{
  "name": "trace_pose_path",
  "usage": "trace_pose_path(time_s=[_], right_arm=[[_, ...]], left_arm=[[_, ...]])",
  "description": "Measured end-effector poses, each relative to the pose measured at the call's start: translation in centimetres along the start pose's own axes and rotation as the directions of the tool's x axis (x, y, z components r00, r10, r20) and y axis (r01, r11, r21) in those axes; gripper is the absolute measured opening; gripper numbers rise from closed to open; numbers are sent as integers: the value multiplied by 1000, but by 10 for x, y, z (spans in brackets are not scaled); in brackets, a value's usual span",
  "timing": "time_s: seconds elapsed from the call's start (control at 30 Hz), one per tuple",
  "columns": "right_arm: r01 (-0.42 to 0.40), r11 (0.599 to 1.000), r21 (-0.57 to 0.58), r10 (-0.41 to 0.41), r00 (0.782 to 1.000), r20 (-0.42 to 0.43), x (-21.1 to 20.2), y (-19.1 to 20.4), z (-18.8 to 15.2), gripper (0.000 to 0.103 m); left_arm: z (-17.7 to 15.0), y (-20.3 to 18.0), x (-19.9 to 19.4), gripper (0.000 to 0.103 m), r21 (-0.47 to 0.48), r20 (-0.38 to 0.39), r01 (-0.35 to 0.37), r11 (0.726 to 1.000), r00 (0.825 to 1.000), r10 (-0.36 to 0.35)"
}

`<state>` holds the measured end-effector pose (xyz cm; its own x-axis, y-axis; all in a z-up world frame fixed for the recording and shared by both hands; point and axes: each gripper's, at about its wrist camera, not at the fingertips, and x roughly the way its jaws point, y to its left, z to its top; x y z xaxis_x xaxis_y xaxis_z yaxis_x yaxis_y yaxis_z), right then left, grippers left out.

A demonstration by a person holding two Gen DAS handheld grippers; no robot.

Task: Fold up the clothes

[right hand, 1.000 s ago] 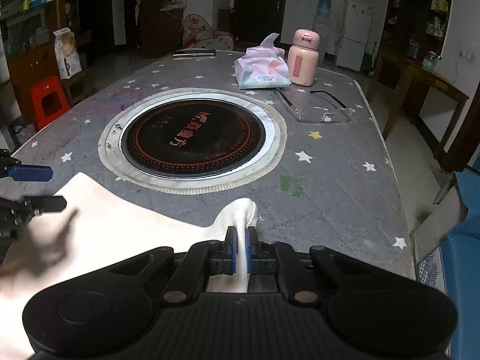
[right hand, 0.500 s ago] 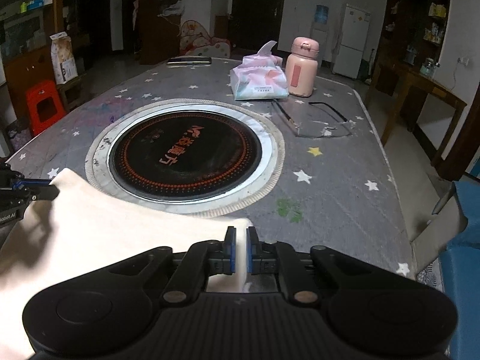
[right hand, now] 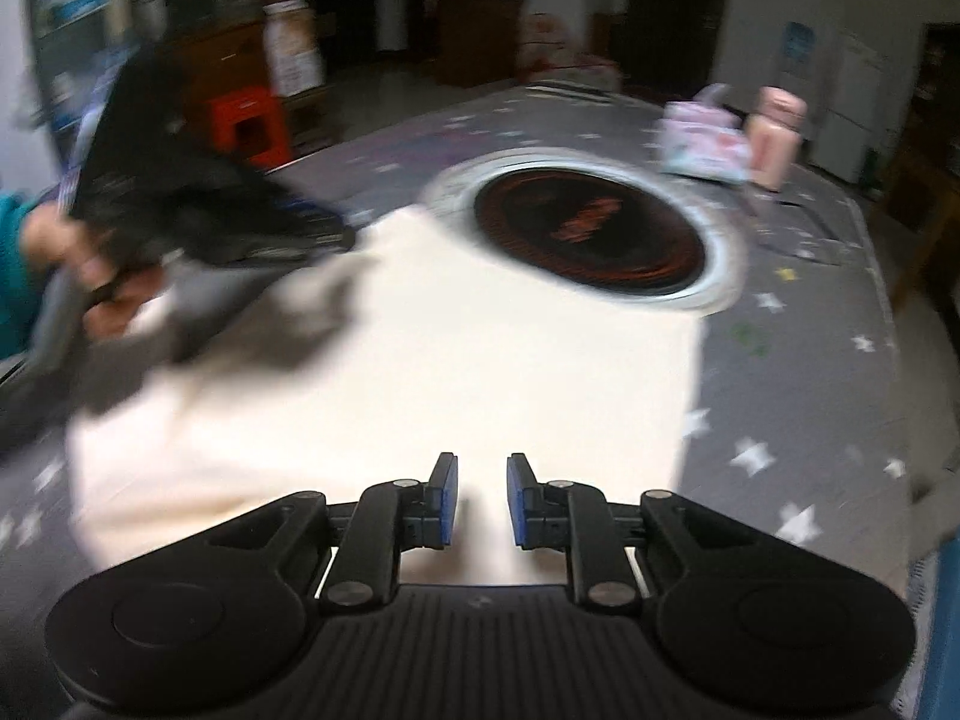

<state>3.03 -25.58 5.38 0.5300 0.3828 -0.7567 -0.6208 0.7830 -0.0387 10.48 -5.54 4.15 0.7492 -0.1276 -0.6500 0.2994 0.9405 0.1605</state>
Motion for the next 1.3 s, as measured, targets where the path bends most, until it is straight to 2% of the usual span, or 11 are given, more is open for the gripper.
trace_pose_path(time_s=[0.2,0.43,0.53,0.57,0.6,0.67,0.83,1.07,1.3], right_arm=[[-78,992,-101,75,997,-27,-22,49,-28,26],[-70,987,-144,69,998,-12,-13,67,-34,27],[-17,984,-175,17,1000,2,-6,74,-36,24],[-20,985,-171,21,1000,3,-5,74,-37,14],[-30,986,-163,31,1000,3,-3,74,-38,8],[-48,988,-148,49,999,3,-6,73,-41,3],[-69,987,-143,69,998,-3,-26,71,-50,2],[-92,982,-164,81,994,-75,-38,84,-75,2],[-105,993,-61,104,994,-22,-56,78,-78,4]], left_arm=[[-13,-26,-8,10,13,-18,85,996,996,-85],[-24,-35,-8,10,6,-41,100,995,994,-100],[-27,-34,-9,11,-3,-41,102,995,994,-102],[-27,-33,-9,13,-4,-40,100,995,994,-100],[-28,-33,-9,14,-5,-40,98,995,994,-98],[-29,-31,-10,14,-5,-38,94,996,995,-94],[-31,-27,-11,20,-9,-33,86,996,996,-86],[-35,-27,-12,30,2,-12,59,998,998,-59],[-38,-33,-32,33,17,4,47,999,999,-47]])
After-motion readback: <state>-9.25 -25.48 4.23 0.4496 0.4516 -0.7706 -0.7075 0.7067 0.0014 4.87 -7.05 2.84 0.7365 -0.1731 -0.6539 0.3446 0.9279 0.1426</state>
